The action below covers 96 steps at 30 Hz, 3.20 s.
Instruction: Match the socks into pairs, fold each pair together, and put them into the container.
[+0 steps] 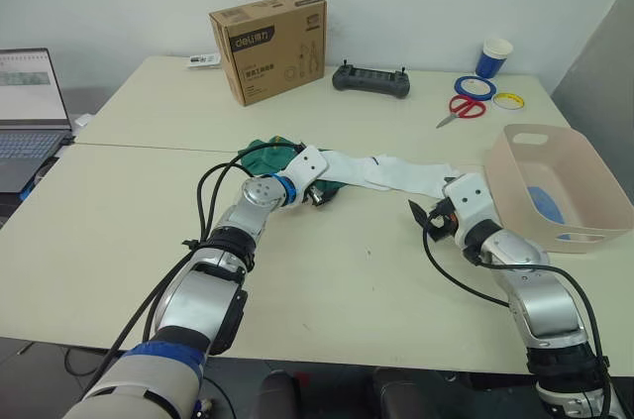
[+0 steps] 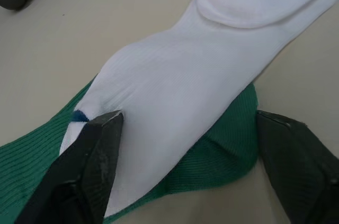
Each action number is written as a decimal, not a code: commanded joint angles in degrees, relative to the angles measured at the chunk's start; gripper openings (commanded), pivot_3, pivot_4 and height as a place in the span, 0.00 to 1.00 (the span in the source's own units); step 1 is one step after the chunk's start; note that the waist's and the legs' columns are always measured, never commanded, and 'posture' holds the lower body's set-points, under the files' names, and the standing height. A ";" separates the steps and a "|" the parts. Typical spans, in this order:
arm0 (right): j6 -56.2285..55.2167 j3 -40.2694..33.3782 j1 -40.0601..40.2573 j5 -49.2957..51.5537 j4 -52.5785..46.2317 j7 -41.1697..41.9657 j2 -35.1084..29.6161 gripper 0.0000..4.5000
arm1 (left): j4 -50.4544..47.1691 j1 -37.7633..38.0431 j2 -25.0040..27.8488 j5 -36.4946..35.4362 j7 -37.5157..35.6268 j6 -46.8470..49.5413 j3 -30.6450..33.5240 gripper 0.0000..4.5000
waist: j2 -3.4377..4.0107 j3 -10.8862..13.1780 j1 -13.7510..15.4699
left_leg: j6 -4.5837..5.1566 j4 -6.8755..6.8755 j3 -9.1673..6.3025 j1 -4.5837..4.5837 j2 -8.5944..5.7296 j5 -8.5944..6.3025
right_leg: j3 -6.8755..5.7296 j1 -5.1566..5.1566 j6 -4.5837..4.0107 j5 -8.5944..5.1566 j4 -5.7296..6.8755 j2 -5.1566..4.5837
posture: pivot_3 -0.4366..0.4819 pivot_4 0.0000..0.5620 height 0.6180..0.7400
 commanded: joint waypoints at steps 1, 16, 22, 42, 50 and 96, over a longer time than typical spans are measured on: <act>0.07 -0.68 0.21 0.00 -2.59 -0.27 -0.08 1.00 | 1.69 -2.40 -0.94 -0.04 1.21 -0.21 0.62 0.61 | 0.00 0.00 0.00 | 0.00 0.00 0.00 0.00 0.00 0.00 | 0.00 0.00 0.02 -0.01 0.00 0.00 | 0.48 0.27 1.00; -0.56 0.20 -0.31 -0.09 -1.51 -0.10 0.50 1.00 | -5.78 1.51 1.87 1.06 -3.20 -6.66 -1.20 0.01 | 0.00 0.00 -0.05 | 0.00 -0.01 0.02 -0.01 0.00 0.00 | 0.02 -0.01 -0.02 0.01 0.00 0.00 | 0.48 0.27 1.00; -1.18 1.11 -0.61 0.16 -0.59 1.73 -0.37 1.00 | -24.18 11.44 7.11 1.16 -9.97 -5.22 -3.62 0.01 | 0.01 0.00 -0.17 | 0.00 -0.05 0.05 0.02 0.04 0.00 | 0.04 -0.02 -0.11 0.07 0.00 0.00 | 0.48 0.27 1.00; -2.55 1.56 -1.68 0.14 1.38 4.38 -0.93 1.00 | -56.41 30.34 13.49 -3.38 -17.00 11.30 -3.07 0.01 | 0.02 -0.01 -0.08 | 0.00 0.02 0.09 0.05 0.07 0.00 | 0.05 0.00 -0.01 0.01 0.03 -0.03 | 0.48 0.27 1.00; -2.68 1.26 -1.97 0.18 1.54 5.29 -1.19 1.00 | -62.04 34.45 15.29 -13.80 -20.87 19.83 2.50 0.50 | 0.02 -0.01 -0.43 | 0.00 0.00 0.09 0.05 0.09 0.00 | 0.05 -0.01 -0.05 0.03 0.02 -0.02 | 0.48 0.27 1.00; -7.17 2.50 -1.98 7.18 0.13 17.12 -4.62 1.00 | -63.30 36.86 15.78 -33.75 -13.83 40.60 15.54 0.01 | 0.00 0.00 -0.13 | -0.01 0.01 0.04 0.08 0.08 0.00 | 0.01 0.02 -0.02 0.01 0.02 -0.04 | 0.48 0.27 1.00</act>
